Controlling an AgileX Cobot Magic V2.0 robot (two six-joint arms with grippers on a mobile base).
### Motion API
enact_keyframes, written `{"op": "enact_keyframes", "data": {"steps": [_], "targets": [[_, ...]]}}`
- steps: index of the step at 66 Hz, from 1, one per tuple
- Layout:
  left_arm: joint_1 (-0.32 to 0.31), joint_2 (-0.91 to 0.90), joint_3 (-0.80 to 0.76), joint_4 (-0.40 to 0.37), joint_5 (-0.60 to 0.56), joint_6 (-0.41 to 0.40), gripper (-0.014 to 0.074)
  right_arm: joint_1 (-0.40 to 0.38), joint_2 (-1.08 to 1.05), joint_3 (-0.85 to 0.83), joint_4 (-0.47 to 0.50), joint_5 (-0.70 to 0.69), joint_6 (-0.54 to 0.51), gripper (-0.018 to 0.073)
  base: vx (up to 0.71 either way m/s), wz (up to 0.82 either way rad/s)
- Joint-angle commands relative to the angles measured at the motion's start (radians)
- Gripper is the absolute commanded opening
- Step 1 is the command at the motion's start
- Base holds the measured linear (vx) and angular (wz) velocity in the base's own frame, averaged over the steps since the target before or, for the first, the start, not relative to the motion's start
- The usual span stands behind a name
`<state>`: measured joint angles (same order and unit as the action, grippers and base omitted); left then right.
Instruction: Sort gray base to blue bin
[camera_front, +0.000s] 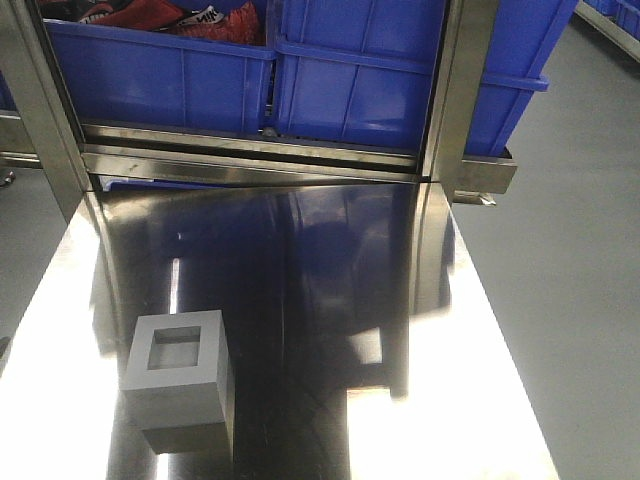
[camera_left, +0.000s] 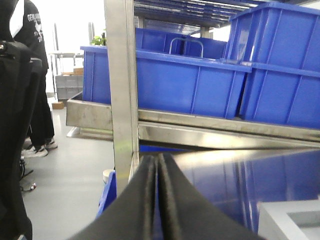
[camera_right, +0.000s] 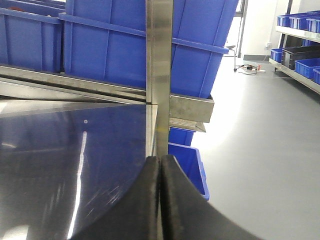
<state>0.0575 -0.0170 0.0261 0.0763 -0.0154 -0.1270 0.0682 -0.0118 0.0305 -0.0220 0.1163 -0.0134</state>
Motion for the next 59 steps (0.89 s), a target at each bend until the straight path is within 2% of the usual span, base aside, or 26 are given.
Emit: {"op": "enact_keyframes", "data": {"steps": [1,13,19,30,48,59], "targets": [[-0.002,0.014,-0.001,-0.011,-0.084,-0.011,-0.0006,-0.005,-0.011,0.014,-0.011,-0.078,-0.005,-0.0009,0.00,0.00],[-0.002,0.068,-0.103,-0.012,-0.043,-0.016,-0.0006,-0.005,-0.011,0.014,-0.011,-0.078,-0.005,-0.0009,0.00,0.00],[-0.002,0.132,-0.169,-0.038,0.008,-0.016,-0.0006,-0.005,-0.011,0.014,-0.011,-0.078,-0.005,-0.0009,0.00,0.00],[-0.002,0.280,-0.310,-0.037,0.130,-0.016,-0.0006,-0.005,-0.011,0.014,-0.011,-0.078,-0.005,-0.0009,0.00,0.00],[-0.002,0.510,-0.488,-0.037,0.421,-0.014,-0.0006,-0.005,-0.011,0.014,-0.011,-0.078,-0.005,-0.0009,0.00,0.00],[-0.002,0.599,-0.509,-0.036,0.449,-0.012,-0.0006,-0.005,-0.011,0.014,-0.011,-0.078,-0.005,-0.0009,0.00,0.00]]}}
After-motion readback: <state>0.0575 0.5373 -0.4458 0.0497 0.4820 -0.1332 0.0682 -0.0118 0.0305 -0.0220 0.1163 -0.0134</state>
